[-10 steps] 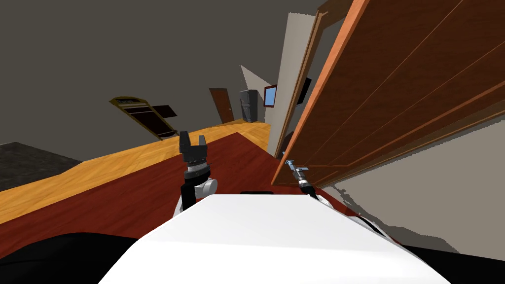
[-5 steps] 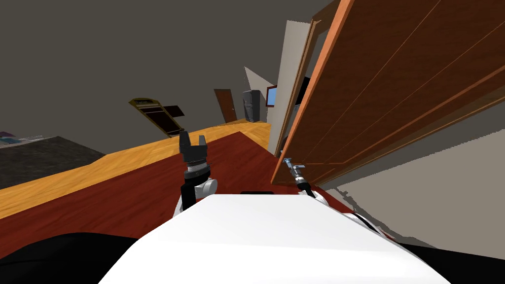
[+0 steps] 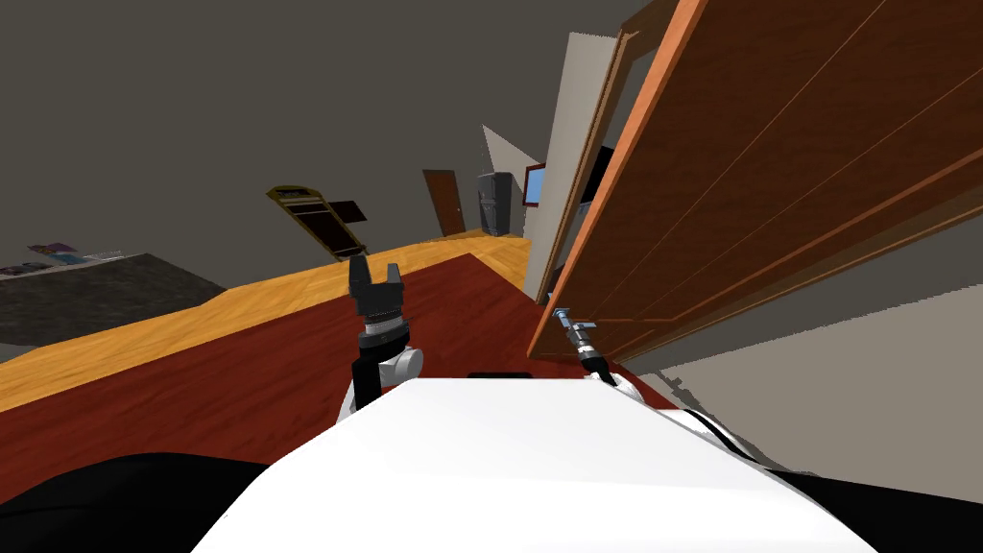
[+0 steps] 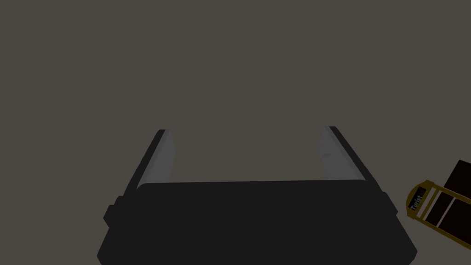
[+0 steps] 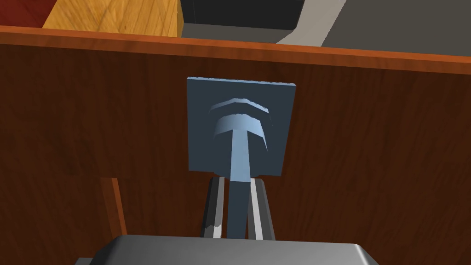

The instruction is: Pull the door open

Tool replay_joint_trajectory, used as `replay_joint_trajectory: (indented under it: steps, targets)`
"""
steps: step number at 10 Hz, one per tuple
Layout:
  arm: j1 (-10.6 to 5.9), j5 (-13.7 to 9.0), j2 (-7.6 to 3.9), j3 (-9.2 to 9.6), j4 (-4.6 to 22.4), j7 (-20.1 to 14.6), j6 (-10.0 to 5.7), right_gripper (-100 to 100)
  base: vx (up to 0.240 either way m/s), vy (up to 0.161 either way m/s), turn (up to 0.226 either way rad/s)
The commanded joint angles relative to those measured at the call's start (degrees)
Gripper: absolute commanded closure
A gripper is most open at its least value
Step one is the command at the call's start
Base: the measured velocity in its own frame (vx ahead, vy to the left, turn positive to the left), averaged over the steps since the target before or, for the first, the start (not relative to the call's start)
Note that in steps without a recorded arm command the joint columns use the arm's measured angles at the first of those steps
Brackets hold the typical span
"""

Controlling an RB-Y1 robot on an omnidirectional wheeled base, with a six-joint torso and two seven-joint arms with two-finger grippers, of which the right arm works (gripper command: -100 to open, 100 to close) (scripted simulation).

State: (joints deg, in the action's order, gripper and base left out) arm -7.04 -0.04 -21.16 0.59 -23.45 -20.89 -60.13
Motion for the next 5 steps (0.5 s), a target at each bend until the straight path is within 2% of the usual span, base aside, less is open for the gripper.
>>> replay_joint_trajectory:
  steps: [1, 5]
  targets:
    - [1.84, 0.47, -0.69, 0.69, -0.53, -1.2, -1.27, 100, -0.176, -0.048, 0.139]
    - [4.0, 1.12, -2.7, 1.59, -0.08, -3.43, -4.68, 100, -0.181, -0.058, 0.134]
